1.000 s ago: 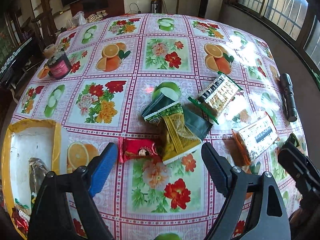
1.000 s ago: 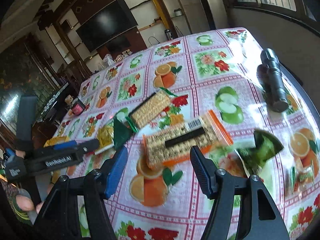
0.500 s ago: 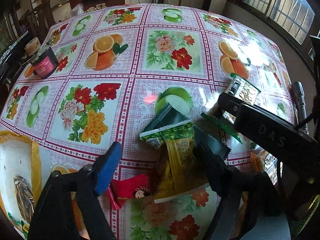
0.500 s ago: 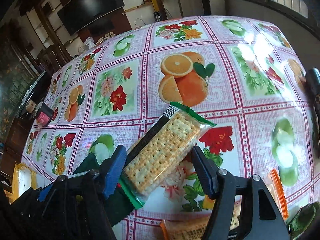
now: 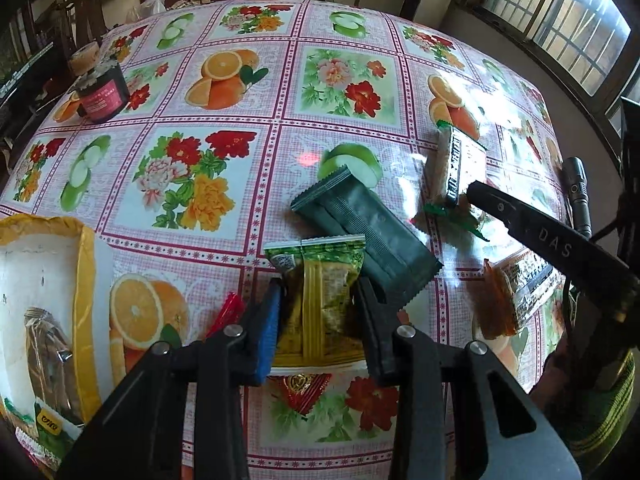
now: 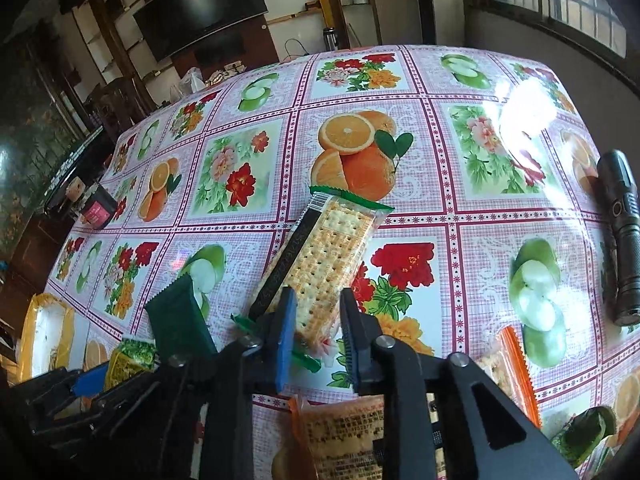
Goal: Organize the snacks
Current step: 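Grasp the yellow-green packet with the left tool while the right tool grasps the cracker pack, then carry the yellow-green packet and cracker pack over the tray with both tools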
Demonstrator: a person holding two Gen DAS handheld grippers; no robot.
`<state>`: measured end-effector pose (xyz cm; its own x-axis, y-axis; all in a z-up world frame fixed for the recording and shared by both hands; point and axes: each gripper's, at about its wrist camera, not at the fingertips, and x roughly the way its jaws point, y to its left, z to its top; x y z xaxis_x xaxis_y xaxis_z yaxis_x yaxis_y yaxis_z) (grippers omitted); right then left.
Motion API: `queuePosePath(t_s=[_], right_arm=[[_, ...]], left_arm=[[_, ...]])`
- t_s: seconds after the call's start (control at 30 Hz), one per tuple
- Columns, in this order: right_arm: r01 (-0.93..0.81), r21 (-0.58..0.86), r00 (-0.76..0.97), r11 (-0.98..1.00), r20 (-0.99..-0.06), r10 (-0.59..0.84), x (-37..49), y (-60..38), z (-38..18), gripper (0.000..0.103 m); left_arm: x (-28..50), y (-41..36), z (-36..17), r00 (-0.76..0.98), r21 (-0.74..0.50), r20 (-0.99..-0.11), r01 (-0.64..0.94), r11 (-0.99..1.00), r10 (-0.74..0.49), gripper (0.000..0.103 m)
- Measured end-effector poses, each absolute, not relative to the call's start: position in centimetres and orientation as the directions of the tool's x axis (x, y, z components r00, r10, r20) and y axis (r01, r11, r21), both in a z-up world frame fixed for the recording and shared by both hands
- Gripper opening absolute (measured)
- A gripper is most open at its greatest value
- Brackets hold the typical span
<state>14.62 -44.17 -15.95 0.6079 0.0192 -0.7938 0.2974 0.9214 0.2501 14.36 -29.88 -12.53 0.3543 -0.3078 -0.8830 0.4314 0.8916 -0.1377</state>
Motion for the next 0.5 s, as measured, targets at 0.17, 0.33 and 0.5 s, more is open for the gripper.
queuePosePath(t_s=[0.17, 0.33, 0.5], right_arm=[[0.378, 0.243, 0.574, 0.893, -0.819, -0.020, 17.0, -43.6, -16.6, 0.065], [0.320, 0.005, 0.519, 0.947, -0.837, -0.171, 19.3, -40.8, -17.1, 0.047], [0.274, 0.051, 0.563, 0.960, -0.818, -0.117, 15.8, -40.3, -16.5, 0.046]], left_arm=[[13.7, -28.0, -11.2, 0.368, -0.168, -0.870, 0.405, 0.899, -0.328, 0.037], [12.5, -26.5, -9.6, 0.394, -0.179, -0.851, 0.404, 0.897, -0.347, 0.037], [11.0, -24.6, -8.3, 0.405, -0.214, -0.830, 0.402, 0.890, -0.383, 0.037]])
